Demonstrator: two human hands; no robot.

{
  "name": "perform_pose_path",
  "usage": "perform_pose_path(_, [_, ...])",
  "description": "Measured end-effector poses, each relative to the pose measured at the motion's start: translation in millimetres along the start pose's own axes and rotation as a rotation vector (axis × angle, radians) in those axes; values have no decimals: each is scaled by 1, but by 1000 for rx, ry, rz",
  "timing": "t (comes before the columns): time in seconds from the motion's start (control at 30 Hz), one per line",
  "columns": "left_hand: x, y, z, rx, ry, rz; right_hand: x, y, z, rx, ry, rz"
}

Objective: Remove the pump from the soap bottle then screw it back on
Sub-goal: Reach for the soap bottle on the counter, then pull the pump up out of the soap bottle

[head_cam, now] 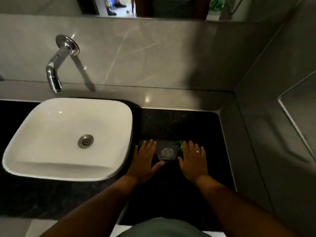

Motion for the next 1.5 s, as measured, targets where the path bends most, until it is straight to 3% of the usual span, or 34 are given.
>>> perform_pose_path(0.2, [12, -15, 18, -150, 316, -69, 20, -15, 25, -6, -281, 202])
perform_pose_path(0.5, [10, -45, 40, -257, 614, -161, 32, -56, 26, 40, -340, 205])
perform_pose_path(0.6, [7, -60, 47, -327, 579, -193, 42, -62, 26, 46, -445, 261])
perform_pose_path(0.7, [3, -62, 56, -389, 569, -184, 46, -68, 19, 84, -711, 280])
perform_pose_path(0.83, [-5, -65, 59, -411, 592, -260, 52, -74, -27, 268, -1000, 301])
perform_pose_path(1.03, [0, -69, 60, -463, 541, -235, 53, -80, -122, 628, -1271, 154])
perform_pose_path(1.23, [4, -66, 58, -458, 481, -211, 36, -85, -154, 718, -1313, 85])
perform_pose_path(1.5, [4, -62, 54, -435, 434, -193, 21, -82, -136, 648, -1242, 80])
Point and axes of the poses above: each hand's wrist, its own y-axis away from the middle knuckle, its own z-axis out of the palm, x = y × z, the point moved 9 cm from there along -y, towards the middle knuckle, and after that the axes turned 13 degrees about -z, right-handed, at the moved point
